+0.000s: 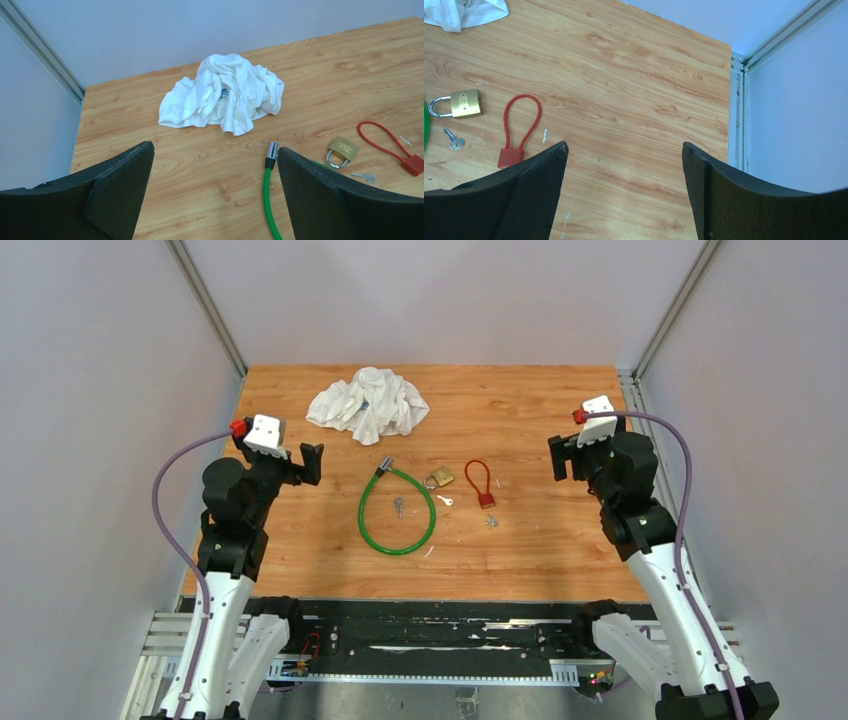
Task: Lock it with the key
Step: Reset both arms
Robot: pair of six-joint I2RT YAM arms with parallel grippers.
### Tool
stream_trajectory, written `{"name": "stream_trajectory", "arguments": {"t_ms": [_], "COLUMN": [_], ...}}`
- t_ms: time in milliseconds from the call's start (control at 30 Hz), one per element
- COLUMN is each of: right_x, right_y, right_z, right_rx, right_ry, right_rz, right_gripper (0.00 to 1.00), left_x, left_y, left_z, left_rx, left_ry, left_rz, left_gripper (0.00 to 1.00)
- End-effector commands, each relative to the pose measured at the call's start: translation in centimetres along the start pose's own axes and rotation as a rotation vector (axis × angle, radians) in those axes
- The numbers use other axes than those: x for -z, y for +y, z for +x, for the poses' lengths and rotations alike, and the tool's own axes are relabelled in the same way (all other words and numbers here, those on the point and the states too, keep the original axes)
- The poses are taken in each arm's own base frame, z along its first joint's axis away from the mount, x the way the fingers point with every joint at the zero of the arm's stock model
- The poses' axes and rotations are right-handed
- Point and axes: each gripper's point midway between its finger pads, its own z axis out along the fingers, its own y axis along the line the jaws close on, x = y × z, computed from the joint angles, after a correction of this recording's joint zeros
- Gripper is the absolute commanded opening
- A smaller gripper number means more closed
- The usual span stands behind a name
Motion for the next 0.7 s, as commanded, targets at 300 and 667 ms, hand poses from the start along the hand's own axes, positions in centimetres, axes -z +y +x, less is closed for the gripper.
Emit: {"name": "stream_trajectory", "arguments": {"t_ms": [300,667], "right_x": [2.4,2.0], "right_y": [-2.2,-1.1], "right_z": [-1.4,-1.2], "right_rx": [0.042,0.032], "right_ry": [-0.069,-0.064], "right_rz": [0.073,0.014], "right_gripper": [0.84,0.84], "left_x": [1.4,1.7], "left_y": [-0.9,-0.9], "left_z": [-2.0,-2.4], "left_rx": [-0.042,-0.046], "left_ry": [-0.029,-0.032], "left_rz": [0.050,0.049], "left_gripper": [0.98,0.98]}}
